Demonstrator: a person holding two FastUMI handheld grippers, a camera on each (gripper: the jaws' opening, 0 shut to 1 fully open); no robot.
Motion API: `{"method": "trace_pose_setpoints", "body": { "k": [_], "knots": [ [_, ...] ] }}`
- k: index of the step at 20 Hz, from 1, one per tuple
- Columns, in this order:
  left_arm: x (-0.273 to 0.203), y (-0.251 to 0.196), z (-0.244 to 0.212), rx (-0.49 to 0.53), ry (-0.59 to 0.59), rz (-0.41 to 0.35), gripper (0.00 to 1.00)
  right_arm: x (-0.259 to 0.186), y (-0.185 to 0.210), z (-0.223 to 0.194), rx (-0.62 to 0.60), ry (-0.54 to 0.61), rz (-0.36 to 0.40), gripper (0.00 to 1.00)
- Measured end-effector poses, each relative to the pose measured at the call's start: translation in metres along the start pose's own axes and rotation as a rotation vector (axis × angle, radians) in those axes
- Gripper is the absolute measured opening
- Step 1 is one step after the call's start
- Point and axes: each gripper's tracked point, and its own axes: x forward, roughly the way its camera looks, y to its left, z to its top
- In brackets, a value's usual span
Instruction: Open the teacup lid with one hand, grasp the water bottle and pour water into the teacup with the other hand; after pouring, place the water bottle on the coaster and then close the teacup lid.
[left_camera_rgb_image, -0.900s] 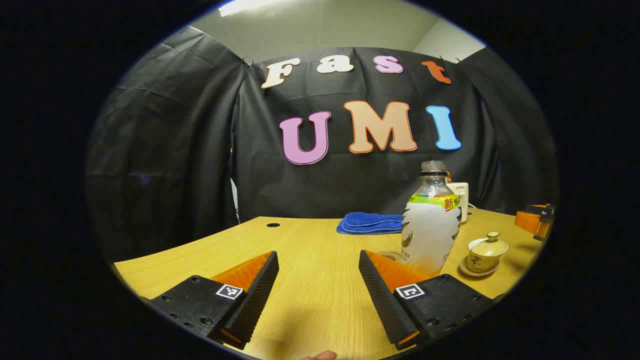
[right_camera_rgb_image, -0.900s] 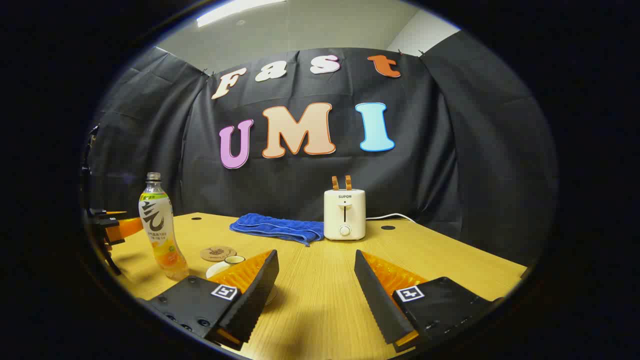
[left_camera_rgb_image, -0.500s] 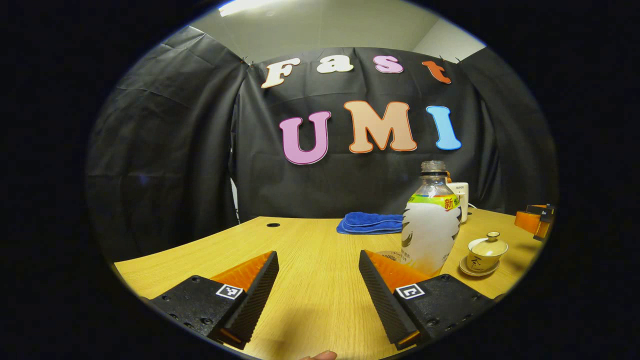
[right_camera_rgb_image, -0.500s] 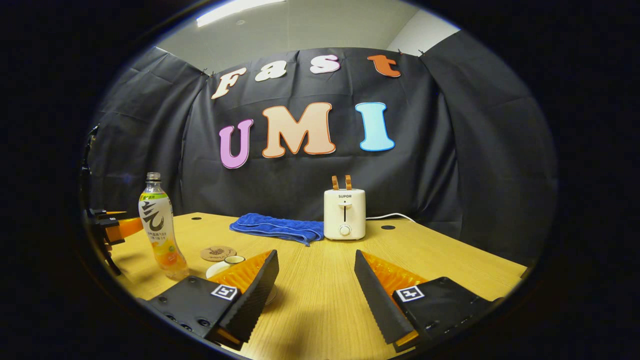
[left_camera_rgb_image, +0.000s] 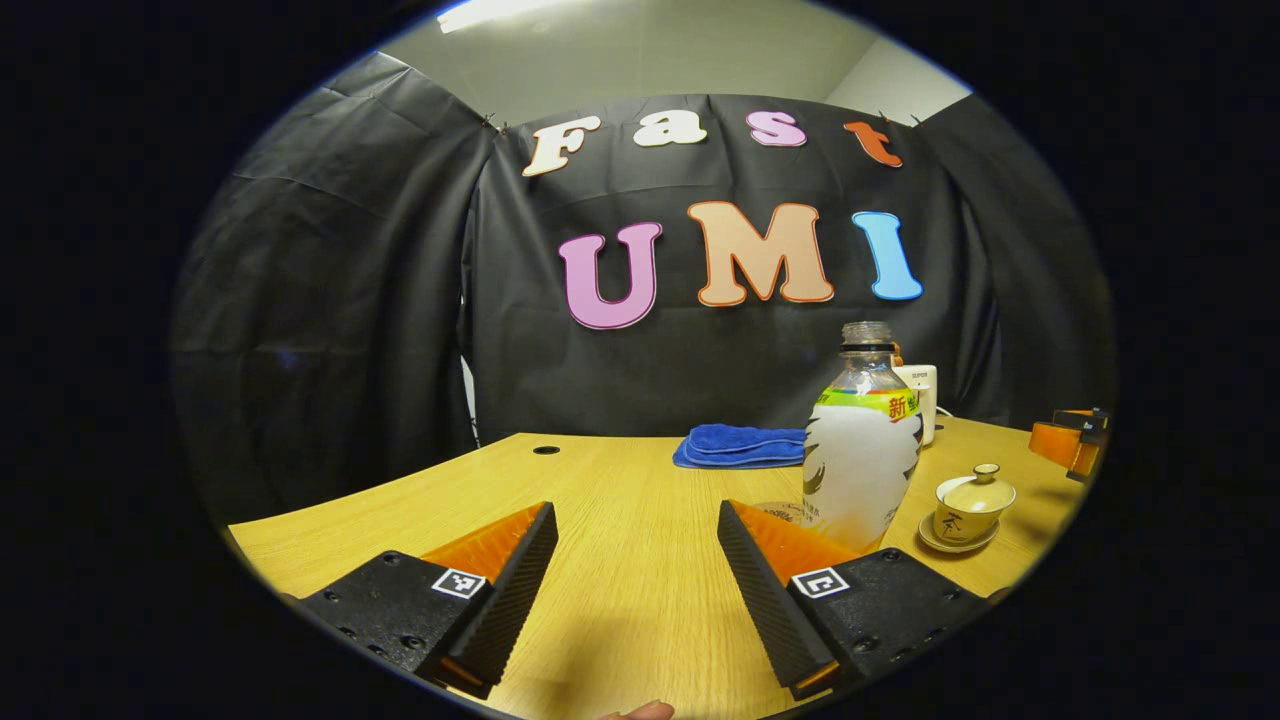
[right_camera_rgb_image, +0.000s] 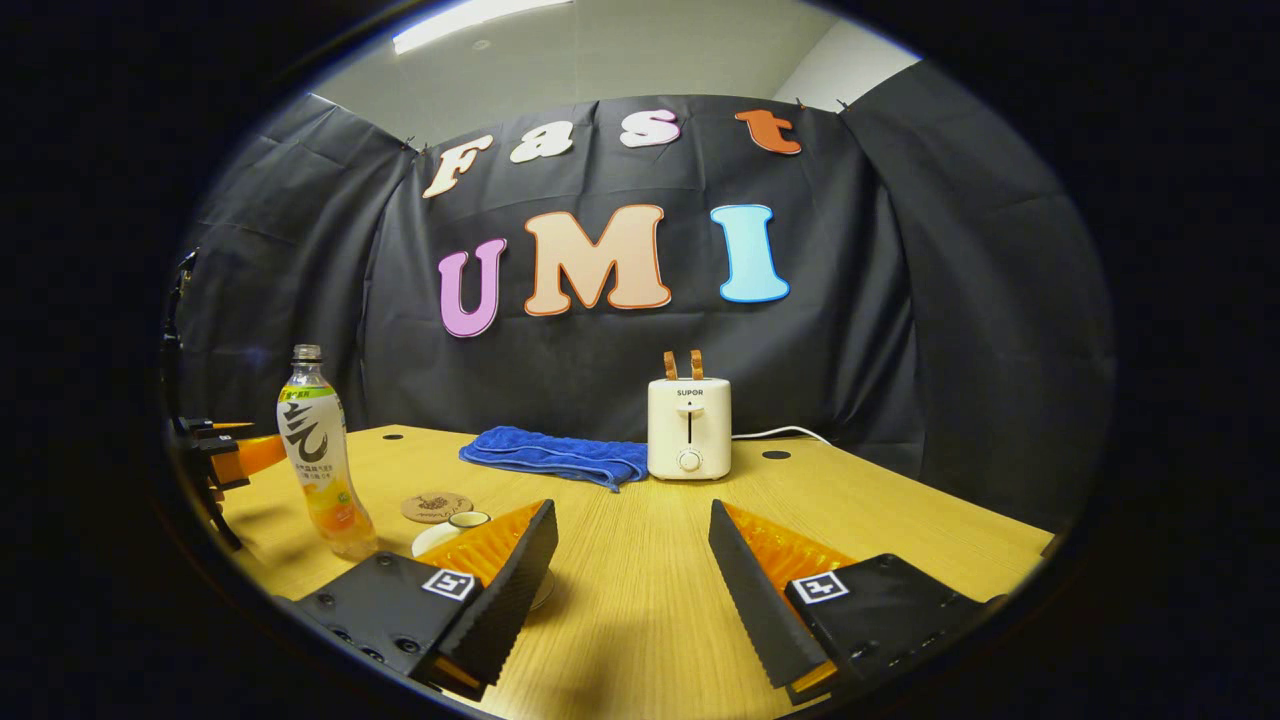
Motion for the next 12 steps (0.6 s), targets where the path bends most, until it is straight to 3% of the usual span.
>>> {"method": "trace_pose_setpoints", "body": {
  "k": [5, 12],
  "knots": [
    [0.0, 0.0, 0.0, 0.0, 0.0, 0.0, 0.94, 0.001, -0.004, 0.0, -0.002, -0.003, -0.022, 0.98],
    [0.0, 0.0, 0.0, -0.001, 0.001, 0.0, 0.94, 0.007, 0.027, 0.0, 0.032, 0.031, 0.099, 0.94]
  ]
}}
